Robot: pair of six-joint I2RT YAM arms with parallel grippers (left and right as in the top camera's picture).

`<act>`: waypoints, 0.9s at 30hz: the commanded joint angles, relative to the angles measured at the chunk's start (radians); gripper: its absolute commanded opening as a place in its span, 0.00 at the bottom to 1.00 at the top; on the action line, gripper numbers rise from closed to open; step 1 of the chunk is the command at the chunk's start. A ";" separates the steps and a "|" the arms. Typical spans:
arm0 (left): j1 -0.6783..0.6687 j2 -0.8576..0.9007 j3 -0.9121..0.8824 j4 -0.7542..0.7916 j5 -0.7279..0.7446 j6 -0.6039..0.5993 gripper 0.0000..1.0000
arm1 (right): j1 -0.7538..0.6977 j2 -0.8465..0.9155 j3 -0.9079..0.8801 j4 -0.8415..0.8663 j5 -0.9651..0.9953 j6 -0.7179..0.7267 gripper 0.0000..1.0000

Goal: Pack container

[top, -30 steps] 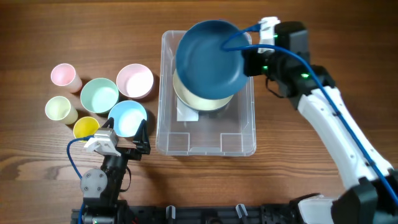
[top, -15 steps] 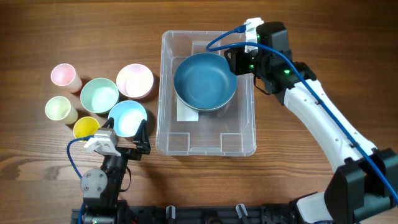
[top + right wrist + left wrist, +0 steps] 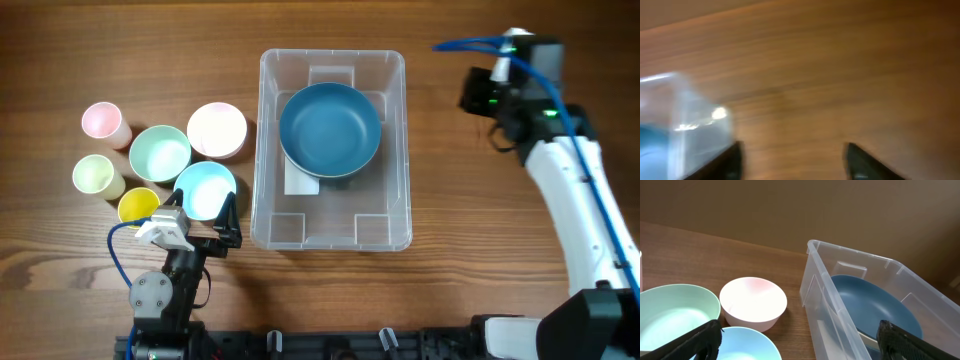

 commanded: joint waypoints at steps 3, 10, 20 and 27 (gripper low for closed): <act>0.002 -0.005 -0.007 -0.002 -0.002 0.016 1.00 | -0.142 -0.005 0.010 -0.017 0.031 -0.005 1.00; 0.002 -0.005 -0.007 -0.002 -0.002 0.016 1.00 | -0.161 -0.005 0.009 -0.016 0.024 -0.006 1.00; 0.002 -0.005 -0.007 0.201 0.021 -0.100 1.00 | -0.161 -0.005 0.009 -0.016 0.024 -0.006 1.00; 0.002 -0.005 -0.001 0.332 -0.106 -0.098 1.00 | -0.161 -0.005 0.009 -0.016 0.024 -0.006 1.00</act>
